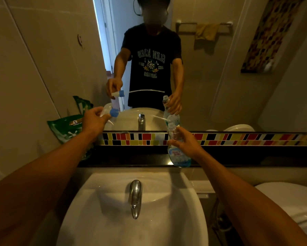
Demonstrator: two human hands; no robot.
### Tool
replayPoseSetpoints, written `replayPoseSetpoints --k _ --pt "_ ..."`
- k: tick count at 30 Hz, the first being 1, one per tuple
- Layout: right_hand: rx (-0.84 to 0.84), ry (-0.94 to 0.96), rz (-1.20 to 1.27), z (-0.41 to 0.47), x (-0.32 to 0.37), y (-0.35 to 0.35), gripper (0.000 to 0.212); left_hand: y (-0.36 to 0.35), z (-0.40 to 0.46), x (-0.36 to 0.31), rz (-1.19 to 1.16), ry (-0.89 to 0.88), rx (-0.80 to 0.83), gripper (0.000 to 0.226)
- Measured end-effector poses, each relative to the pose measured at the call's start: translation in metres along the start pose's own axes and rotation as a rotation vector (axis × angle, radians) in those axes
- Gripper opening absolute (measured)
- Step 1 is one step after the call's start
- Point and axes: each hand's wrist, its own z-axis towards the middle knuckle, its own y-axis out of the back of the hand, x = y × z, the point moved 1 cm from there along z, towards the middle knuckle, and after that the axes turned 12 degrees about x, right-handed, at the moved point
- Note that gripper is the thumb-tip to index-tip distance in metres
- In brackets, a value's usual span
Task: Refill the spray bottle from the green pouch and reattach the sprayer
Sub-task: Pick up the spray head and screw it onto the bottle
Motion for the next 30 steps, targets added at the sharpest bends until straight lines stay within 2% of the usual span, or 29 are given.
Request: replayPoseSetpoints --k 4,11,15,22,30 --pt "0.001 0.012 -0.004 0.000 0.002 -0.003 0.049 0.000 0.001 0.001 0.003 -0.028 0.011 0.031" --pt "0.024 0.012 -0.051 -0.001 0.007 -0.004 0.060 0.002 0.008 -0.012 -0.014 -0.112 0.022 0.049" --pt "0.040 0.023 -0.064 0.000 0.011 -0.003 0.067 0.003 0.009 -0.038 -0.110 -0.210 0.147 0.060" --pt "0.067 0.066 0.041 0.001 0.030 -0.007 0.063 -0.026 0.003 -0.074 -0.411 -0.252 0.385 0.055" --pt "0.083 0.119 0.035 0.001 0.056 -0.015 0.059 -0.061 -0.018 -0.081 -0.447 -0.252 0.524 0.049"
